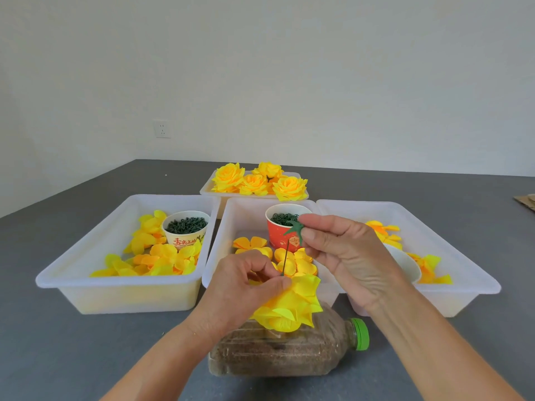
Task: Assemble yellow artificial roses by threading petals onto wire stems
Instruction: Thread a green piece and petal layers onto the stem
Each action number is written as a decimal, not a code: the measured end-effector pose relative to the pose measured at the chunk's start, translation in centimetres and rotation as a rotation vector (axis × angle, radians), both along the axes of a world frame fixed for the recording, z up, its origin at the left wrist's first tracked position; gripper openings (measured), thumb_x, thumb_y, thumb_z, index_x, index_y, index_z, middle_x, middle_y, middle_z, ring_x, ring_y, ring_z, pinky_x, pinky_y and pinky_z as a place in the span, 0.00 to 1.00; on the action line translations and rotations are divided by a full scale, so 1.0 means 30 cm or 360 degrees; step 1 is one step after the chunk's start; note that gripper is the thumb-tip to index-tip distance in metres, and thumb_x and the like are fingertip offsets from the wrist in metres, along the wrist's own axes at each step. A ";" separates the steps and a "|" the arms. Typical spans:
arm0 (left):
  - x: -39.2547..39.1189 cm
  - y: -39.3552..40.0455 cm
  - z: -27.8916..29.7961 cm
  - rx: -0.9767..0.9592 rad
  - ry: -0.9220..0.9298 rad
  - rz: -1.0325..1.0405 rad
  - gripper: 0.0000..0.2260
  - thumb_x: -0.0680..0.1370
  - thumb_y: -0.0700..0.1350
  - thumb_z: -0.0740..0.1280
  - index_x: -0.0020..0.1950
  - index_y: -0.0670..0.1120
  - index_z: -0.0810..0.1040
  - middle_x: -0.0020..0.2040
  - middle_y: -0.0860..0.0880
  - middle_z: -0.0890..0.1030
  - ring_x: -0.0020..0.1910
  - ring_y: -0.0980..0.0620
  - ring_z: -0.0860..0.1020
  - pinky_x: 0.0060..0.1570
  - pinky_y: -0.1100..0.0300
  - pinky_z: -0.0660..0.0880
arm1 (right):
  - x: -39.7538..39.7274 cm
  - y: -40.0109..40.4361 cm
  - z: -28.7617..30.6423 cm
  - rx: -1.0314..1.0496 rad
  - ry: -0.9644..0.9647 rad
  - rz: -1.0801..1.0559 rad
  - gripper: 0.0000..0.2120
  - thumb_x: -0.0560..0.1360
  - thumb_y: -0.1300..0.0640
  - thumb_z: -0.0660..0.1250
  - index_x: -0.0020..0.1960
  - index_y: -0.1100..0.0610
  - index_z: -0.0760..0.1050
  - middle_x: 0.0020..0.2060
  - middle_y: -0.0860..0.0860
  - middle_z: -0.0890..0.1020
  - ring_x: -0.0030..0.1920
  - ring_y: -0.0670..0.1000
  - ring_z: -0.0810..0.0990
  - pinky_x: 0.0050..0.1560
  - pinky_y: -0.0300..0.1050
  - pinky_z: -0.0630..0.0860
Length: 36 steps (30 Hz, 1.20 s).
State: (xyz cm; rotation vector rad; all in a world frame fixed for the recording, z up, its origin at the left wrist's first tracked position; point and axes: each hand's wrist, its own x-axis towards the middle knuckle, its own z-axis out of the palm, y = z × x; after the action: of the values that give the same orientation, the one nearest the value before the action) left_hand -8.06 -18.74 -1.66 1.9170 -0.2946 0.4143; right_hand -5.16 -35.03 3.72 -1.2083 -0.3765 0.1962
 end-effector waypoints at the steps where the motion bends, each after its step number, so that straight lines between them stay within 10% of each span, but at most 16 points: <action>1: 0.000 0.000 0.000 -0.0005 0.0001 -0.0001 0.13 0.69 0.41 0.75 0.28 0.54 0.78 0.31 0.57 0.77 0.33 0.59 0.73 0.36 0.66 0.71 | -0.003 0.009 -0.002 -0.0022 -0.0012 -0.0001 0.09 0.58 0.63 0.70 0.36 0.55 0.85 0.32 0.51 0.84 0.31 0.45 0.80 0.34 0.35 0.77; 36: -0.004 0.011 -0.001 0.0043 0.0001 0.0007 0.11 0.69 0.41 0.75 0.30 0.53 0.77 0.31 0.58 0.76 0.34 0.59 0.72 0.38 0.62 0.71 | -0.036 0.018 -0.045 -0.0740 -0.0021 -0.0117 0.06 0.66 0.70 0.73 0.41 0.62 0.82 0.31 0.49 0.84 0.30 0.39 0.79 0.30 0.31 0.73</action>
State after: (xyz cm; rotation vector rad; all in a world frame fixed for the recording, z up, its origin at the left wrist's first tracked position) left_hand -8.18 -18.42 -1.69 1.9446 -0.2973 0.4145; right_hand -6.25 -34.48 2.36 -1.6794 -0.3049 0.2192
